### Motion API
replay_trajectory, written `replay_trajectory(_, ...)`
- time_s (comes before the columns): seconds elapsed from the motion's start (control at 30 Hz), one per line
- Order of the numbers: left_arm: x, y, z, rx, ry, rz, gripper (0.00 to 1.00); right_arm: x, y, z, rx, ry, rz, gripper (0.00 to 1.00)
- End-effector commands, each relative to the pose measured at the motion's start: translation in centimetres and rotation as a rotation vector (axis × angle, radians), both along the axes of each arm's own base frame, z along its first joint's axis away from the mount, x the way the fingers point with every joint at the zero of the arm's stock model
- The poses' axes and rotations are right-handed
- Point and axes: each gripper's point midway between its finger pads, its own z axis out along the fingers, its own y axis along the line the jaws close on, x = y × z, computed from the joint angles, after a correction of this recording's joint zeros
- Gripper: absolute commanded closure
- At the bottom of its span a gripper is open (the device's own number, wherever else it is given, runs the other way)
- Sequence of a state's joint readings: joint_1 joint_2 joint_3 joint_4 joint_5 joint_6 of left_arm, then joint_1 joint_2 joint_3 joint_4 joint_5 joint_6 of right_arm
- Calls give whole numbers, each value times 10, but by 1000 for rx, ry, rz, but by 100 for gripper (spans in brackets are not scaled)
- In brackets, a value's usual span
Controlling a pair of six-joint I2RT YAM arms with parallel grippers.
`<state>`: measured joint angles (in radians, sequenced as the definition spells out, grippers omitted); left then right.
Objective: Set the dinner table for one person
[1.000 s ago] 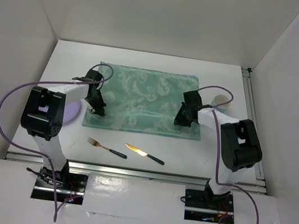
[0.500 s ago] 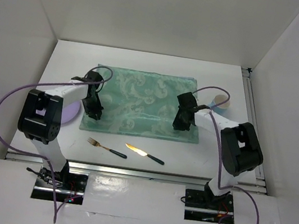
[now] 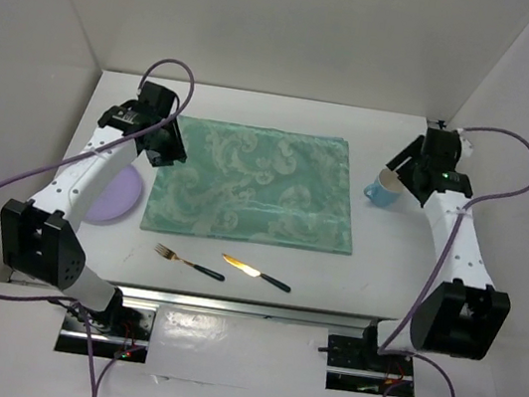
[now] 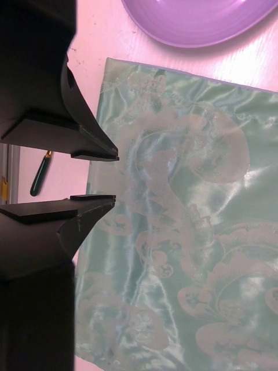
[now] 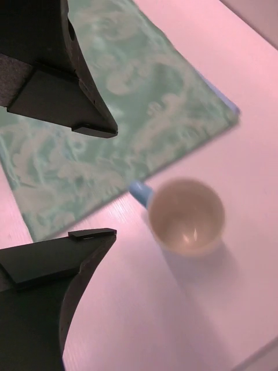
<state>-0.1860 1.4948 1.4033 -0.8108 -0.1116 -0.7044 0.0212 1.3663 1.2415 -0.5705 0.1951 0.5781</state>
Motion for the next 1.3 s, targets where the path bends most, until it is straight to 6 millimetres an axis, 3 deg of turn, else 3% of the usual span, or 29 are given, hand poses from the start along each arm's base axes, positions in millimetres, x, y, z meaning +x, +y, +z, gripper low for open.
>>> replay_trajectory(0.0, -10, 3, 9, 21, -3, -31, 53, -5, -38, -29, 9, 130, -43, 24)
replay_trajectory(0.1, -11, 3, 9, 25, -15, -38, 52, -1, -62, -49, 41, 170, -83, 23)
replay_trajectory(0.23, -12, 7, -4, 56, 33, -35, 53, 12, -78, -66, 75, 186, -96, 23)
replay_trajectory(0.4, -13, 9, -10, 67, 50, -30, 53, 31, -81, -85, 95, 182, -72, 25)
replay_trajectory(0.47, -13, 9, -10, 67, 50, -30, 54, 35, -80, -102, 110, 223, -67, 27)
replay_trajectory(0.57, -12, 9, -16, 75, 68, -38, 54, 43, -82, -111, 113, 233, -67, 39)
replay_trajectory(0.7, -9, 11, -16, 83, 67, -34, 56, 47, -83, -108, 105, 214, -70, 81)
replay_trajectory(0.73, -9, 11, -16, 83, 67, -34, 56, 49, -86, -98, 93, 192, -77, 97)
replay_trajectory(0.77, -9, 11, -16, 83, 67, -34, 56, 52, -90, -85, 70, 162, -80, 100)
replay_trajectory(0.9, -9, 10, -17, 79, 76, -26, 56, 75, -64, -45, -11, 98, 30, 100)
replay_trajectory(1.0, -9, 10, -17, 81, 87, -26, 56, 102, -27, -27, -57, 106, 136, 100)
replay_trajectory(1.1, -10, 12, -18, 93, 100, -21, 56, 127, 8, -20, -97, 117, 201, 100)
replay_trajectory(1.27, -11, 22, -14, 102, 96, 25, 54, 158, 53, -33, -94, 139, 277, 100)
